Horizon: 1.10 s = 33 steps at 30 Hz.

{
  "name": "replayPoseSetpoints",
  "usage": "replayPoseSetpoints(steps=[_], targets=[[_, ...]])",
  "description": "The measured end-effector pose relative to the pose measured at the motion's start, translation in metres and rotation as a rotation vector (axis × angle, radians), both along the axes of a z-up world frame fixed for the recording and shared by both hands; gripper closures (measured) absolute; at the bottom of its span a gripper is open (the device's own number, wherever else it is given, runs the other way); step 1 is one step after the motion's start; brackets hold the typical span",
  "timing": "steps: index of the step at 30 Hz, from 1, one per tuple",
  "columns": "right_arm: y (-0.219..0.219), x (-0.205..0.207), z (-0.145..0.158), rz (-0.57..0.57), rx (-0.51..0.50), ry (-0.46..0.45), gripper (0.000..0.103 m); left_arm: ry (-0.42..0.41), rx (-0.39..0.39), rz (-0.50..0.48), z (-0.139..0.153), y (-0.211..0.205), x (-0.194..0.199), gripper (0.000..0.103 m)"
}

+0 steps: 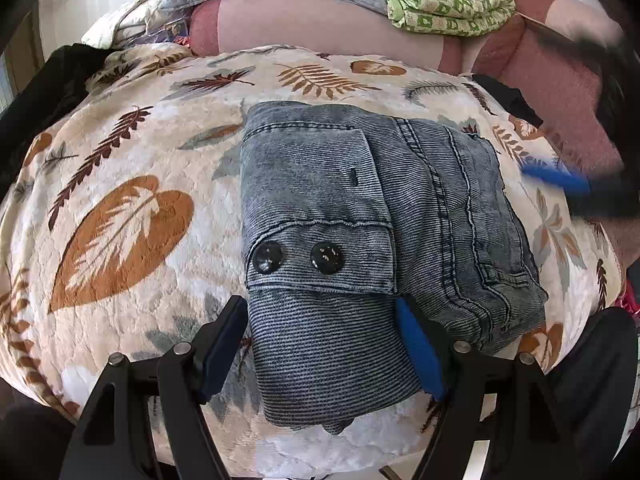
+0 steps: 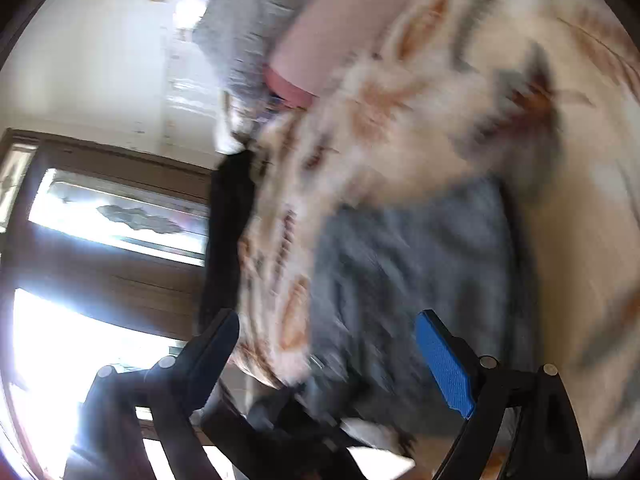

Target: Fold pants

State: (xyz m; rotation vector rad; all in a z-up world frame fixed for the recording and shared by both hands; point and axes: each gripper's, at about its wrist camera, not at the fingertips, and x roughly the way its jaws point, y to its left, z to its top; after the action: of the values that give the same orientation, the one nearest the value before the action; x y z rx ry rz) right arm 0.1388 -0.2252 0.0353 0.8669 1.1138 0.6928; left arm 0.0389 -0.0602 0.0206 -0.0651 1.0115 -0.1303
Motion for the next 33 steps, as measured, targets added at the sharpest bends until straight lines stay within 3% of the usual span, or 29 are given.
replayPoseSetpoints(steps=[3, 5, 6, 8, 10, 12, 14, 16, 18, 20, 24, 26, 27, 29, 30, 33], targets=[[0.017, 0.039, -0.010, 0.048, 0.077, 0.027, 0.011, -0.004, 0.003, -0.003, -0.003, 0.000, -0.002, 0.026], [0.028, 0.060, -0.036, 0.074, 0.009, 0.062, 0.012, 0.001, 0.000, -0.006, -0.003, 0.000, 0.000, 0.026], [0.025, 0.070, -0.067, 0.047, -0.002, 0.144, 0.020, 0.002, -0.006, -0.009, -0.003, 0.000, 0.000, 0.025], [0.011, 0.070, -0.085, -0.025, 0.083, 0.203, 0.031, 0.001, -0.001, -0.007, -0.004, -0.002, 0.002, 0.025], [0.013, 0.062, -0.068, -0.014, 0.040, 0.173, 0.030, 0.002, -0.003, -0.016, -0.004, -0.002, 0.002, 0.025], [0.021, 0.050, -0.043, 0.031, -0.031, 0.108, 0.021, 0.003, -0.012, -0.017, -0.006, -0.001, 0.003, 0.024], [0.019, 0.037, -0.032, 0.036, -0.040, 0.049, 0.019, 0.006, -0.020, -0.019, -0.007, 0.000, 0.004, 0.023], [0.016, 0.032, -0.058, 0.016, -0.183, 0.099, 0.017, 0.006, -0.020, -0.018, -0.008, 0.000, 0.005, 0.020], [0.006, 0.028, -0.074, -0.004, -0.111, 0.117, 0.018, 0.017, -0.016, -0.018, -0.008, -0.001, 0.006, 0.020], [-0.002, 0.022, -0.061, -0.011, -0.085, 0.124, 0.018, 0.006, -0.010, -0.018, -0.002, -0.001, 0.004, 0.020], [0.001, -0.002, -0.027, 0.028, -0.052, 0.027, 0.017, -0.060, -0.040, -0.008, 0.021, 0.007, -0.004, 0.021], [0.007, -0.013, -0.033, 0.059, -0.085, 0.018, 0.014, -0.114, -0.051, 0.019, 0.030, 0.013, -0.010, 0.021], [0.011, -0.016, -0.052, 0.076, -0.171, 0.058, 0.013, -0.132, -0.050, 0.035, 0.031, 0.017, -0.011, 0.021], [0.007, -0.016, -0.069, 0.041, -0.108, 0.074, 0.014, -0.086, -0.021, 0.056, 0.020, 0.018, -0.004, 0.021], [0.003, -0.017, -0.065, 0.024, -0.075, 0.080, 0.014, -0.028, -0.015, 0.045, 0.007, 0.017, 0.002, 0.020], [-0.001, -0.023, -0.044, 0.022, -0.084, 0.066, 0.013, -0.020, -0.051, 0.063, 0.003, 0.022, 0.004, 0.017]])
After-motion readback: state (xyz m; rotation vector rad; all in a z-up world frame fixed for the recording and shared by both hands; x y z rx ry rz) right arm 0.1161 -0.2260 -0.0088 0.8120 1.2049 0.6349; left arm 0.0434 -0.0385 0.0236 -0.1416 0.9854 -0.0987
